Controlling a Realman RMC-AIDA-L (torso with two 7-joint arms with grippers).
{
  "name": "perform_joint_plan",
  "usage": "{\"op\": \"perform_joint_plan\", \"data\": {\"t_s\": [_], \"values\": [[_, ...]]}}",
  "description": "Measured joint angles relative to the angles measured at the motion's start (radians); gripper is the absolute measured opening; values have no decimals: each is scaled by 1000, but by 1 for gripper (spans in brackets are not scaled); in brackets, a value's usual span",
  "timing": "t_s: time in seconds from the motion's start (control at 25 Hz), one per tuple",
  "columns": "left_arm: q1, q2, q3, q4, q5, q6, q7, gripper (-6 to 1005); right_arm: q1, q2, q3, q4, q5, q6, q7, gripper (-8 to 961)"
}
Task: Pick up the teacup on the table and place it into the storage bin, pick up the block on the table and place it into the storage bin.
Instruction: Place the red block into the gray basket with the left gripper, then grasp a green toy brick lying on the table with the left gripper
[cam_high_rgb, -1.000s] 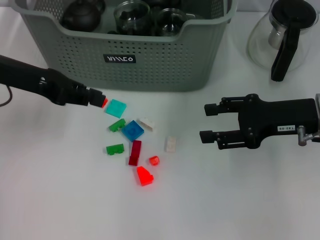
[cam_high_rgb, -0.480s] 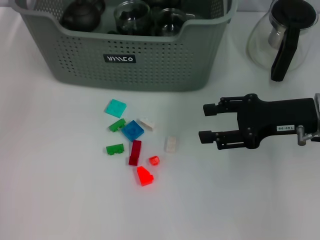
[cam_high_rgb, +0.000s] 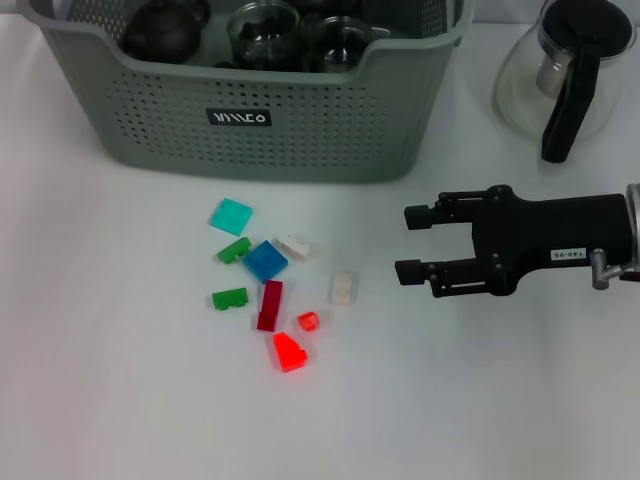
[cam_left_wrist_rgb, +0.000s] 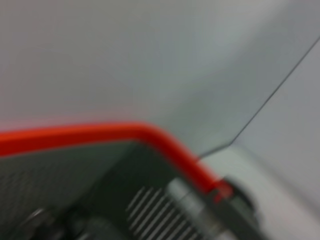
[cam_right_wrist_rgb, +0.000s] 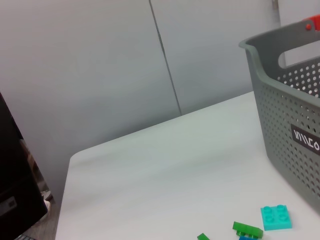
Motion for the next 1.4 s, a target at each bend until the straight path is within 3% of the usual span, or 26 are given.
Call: {"op": "perform_joint_plan", "data": {"t_s": [0.12,0.32,0.44,0.52,0.72,0.88,1.0,1.12,1.2,1.28,1.36,1.4], "values": [[-39,-47,46,0,149,-87,-15,153,1,0,0,0,0,1,0,761],[-61,-144,78,-1,343,-266,-17,153,1,3,0,0,0,3,-1,760],[-63,-177,80,-1,383,-333,-13,153,1,3,0,0,0,3,-1,760],[-66,-182,80,-3,397,-354,-18,153,1,3,0,0,0,4,-1,760],[-65,-183,75,-2,422,-370,-41,218,1,5,0,0,0,5,-2,760],[1,-186,51,110,315,-296,-12,306,-1,2,0,0,0,5,-3,760],[108,-192,-59,236,64,-158,81,374,-5,2,0,1,0,5,-3,761],[212,-185,-182,252,-264,9,194,442,-6,2,1,4,0,6,-3,761],[277,-148,-251,159,-504,163,264,488,-6,2,3,10,0,6,-3,761],[306,-110,-290,40,-626,284,310,533,-4,3,4,12,0,6,-3,761],[331,-67,-335,-93,-701,440,377,738,-2,4,4,12,0,3,-3,761],[344,-50,-350,-138,-710,511,414,738,-1,5,4,12,0,1,-3,761]]}}
